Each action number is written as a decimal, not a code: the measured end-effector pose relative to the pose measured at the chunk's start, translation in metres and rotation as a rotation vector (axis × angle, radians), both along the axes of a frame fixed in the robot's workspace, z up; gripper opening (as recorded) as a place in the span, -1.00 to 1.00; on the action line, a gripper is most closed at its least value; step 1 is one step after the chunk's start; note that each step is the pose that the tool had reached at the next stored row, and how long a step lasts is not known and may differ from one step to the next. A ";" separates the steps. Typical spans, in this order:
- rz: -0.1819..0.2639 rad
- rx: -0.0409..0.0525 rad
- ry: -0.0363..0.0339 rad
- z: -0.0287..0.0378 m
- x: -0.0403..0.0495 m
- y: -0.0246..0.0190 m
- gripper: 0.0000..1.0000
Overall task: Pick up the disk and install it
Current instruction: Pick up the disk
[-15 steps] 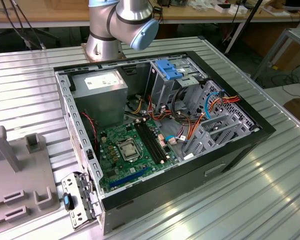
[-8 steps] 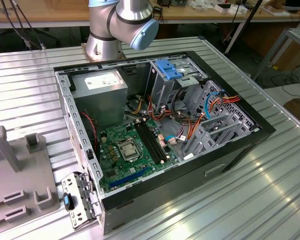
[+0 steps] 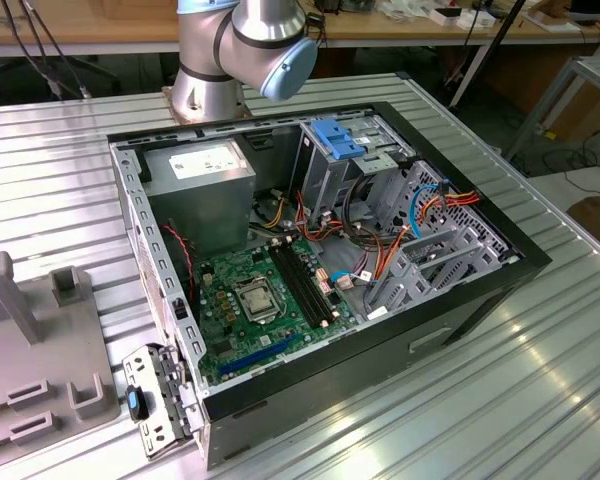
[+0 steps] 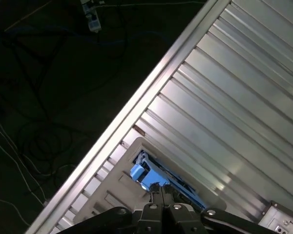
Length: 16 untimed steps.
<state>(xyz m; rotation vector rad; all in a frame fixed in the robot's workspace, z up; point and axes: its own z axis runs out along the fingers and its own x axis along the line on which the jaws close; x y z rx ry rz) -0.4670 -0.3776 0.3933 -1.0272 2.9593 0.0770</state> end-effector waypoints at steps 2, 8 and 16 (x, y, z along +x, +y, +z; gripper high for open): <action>0.033 0.0000 0.0000 0.0000 0.0000 0.0000 -0.79; 0.140 -0.0004 0.0001 0.0000 0.0000 0.0000 -0.79; 0.254 -0.0008 0.0000 0.0000 0.0000 0.0000 -0.79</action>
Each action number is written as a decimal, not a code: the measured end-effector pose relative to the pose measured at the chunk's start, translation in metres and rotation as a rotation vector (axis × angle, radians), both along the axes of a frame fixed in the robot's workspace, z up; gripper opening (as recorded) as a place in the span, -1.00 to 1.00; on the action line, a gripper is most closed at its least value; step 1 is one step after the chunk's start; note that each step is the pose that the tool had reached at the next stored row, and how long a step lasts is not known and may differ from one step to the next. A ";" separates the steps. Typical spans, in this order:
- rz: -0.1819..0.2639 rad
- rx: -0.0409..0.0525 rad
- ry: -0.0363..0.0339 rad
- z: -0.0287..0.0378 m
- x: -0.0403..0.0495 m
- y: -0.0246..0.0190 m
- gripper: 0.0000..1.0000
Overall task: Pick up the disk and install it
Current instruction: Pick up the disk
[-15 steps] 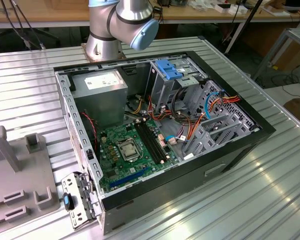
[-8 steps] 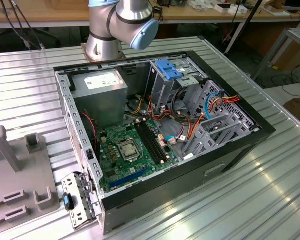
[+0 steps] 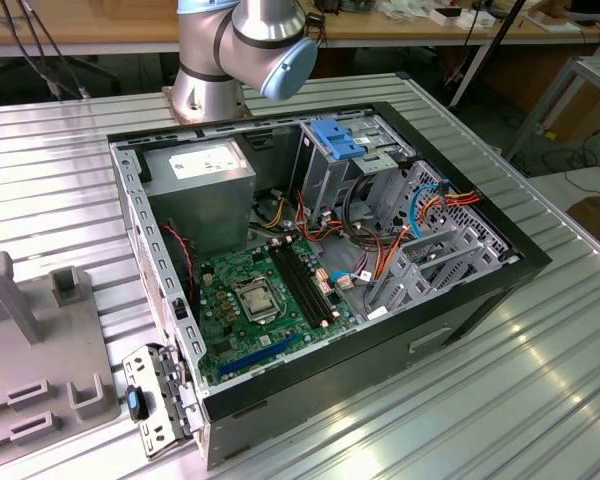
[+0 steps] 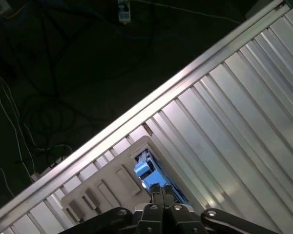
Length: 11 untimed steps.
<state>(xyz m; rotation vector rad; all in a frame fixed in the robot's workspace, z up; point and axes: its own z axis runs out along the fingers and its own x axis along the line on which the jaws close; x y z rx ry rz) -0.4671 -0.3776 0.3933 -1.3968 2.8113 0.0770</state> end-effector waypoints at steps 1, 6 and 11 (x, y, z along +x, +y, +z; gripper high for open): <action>0.012 -0.0001 0.0000 0.0000 0.0000 0.0000 -0.79; 0.099 -0.0004 0.0000 0.0000 0.0000 0.0000 -0.79; 0.163 -0.0004 0.0000 0.0000 0.0000 0.0000 -0.79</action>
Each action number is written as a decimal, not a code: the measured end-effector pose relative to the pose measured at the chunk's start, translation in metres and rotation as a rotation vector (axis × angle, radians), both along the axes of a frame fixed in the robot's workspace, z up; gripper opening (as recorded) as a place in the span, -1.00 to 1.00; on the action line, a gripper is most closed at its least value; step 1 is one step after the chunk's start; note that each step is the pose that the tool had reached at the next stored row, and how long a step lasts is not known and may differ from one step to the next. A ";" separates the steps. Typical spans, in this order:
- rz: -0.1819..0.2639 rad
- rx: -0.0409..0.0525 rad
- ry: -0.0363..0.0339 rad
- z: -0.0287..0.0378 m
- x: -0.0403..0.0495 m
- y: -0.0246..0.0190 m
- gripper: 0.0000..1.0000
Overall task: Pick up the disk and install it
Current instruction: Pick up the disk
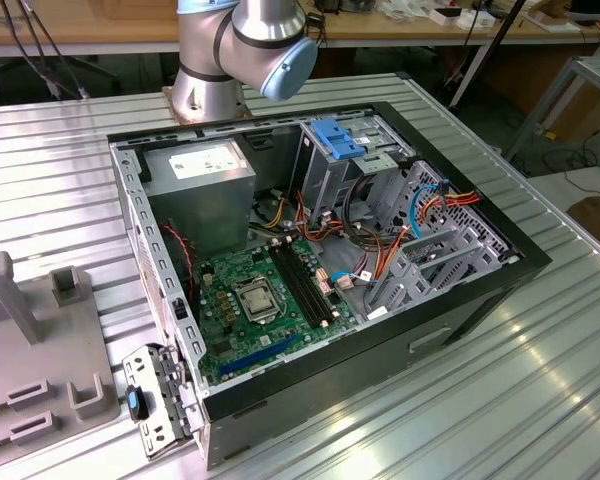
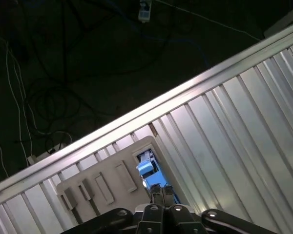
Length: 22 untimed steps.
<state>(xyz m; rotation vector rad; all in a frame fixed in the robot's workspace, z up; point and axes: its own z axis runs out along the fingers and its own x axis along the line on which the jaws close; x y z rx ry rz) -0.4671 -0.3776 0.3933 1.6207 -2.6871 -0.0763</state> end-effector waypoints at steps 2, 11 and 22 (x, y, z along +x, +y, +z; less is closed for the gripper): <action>0.025 0.0000 0.0000 0.0000 0.0000 0.0000 -0.79; 0.150 -0.0001 0.0001 0.0000 0.0000 0.0000 -0.79; 0.368 -0.0027 0.0002 -0.0004 0.0000 0.0000 -0.79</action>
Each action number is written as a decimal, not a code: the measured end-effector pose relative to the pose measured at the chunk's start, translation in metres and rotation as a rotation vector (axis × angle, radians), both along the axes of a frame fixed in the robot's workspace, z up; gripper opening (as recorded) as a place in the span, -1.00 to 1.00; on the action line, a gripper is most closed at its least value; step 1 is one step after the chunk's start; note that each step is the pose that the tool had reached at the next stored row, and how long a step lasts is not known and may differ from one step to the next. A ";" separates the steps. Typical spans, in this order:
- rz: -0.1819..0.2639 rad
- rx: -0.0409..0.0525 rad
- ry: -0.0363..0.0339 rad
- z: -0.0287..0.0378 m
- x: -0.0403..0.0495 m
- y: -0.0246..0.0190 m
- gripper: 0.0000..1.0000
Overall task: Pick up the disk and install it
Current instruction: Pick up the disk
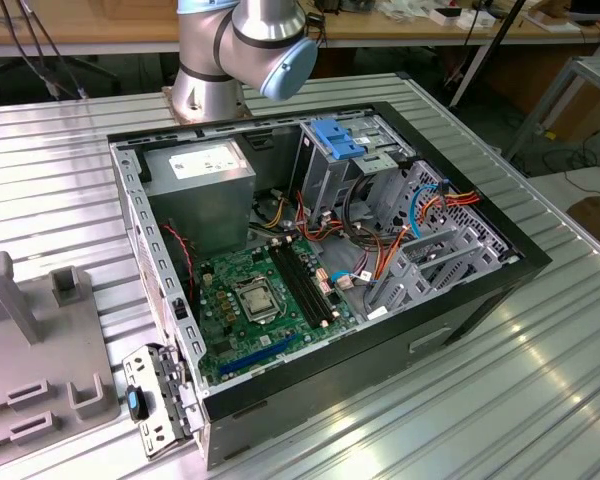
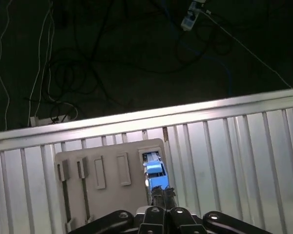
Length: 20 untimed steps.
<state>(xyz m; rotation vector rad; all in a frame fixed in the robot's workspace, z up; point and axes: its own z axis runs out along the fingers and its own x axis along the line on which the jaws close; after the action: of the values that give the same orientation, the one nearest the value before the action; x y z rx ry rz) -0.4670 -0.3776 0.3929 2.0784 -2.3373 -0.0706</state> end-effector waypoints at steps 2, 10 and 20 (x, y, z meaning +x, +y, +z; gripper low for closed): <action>0.027 -0.0037 -0.0023 -0.0002 -0.0001 0.0000 -0.79; 0.047 -0.0414 -0.0572 -0.0014 -0.0021 0.0000 -0.79; 0.047 -0.0417 -0.0572 -0.0112 -0.0022 0.0001 -0.17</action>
<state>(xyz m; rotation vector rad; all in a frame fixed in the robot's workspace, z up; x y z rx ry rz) -0.4693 -0.3775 0.3817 2.1420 -2.2990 0.0383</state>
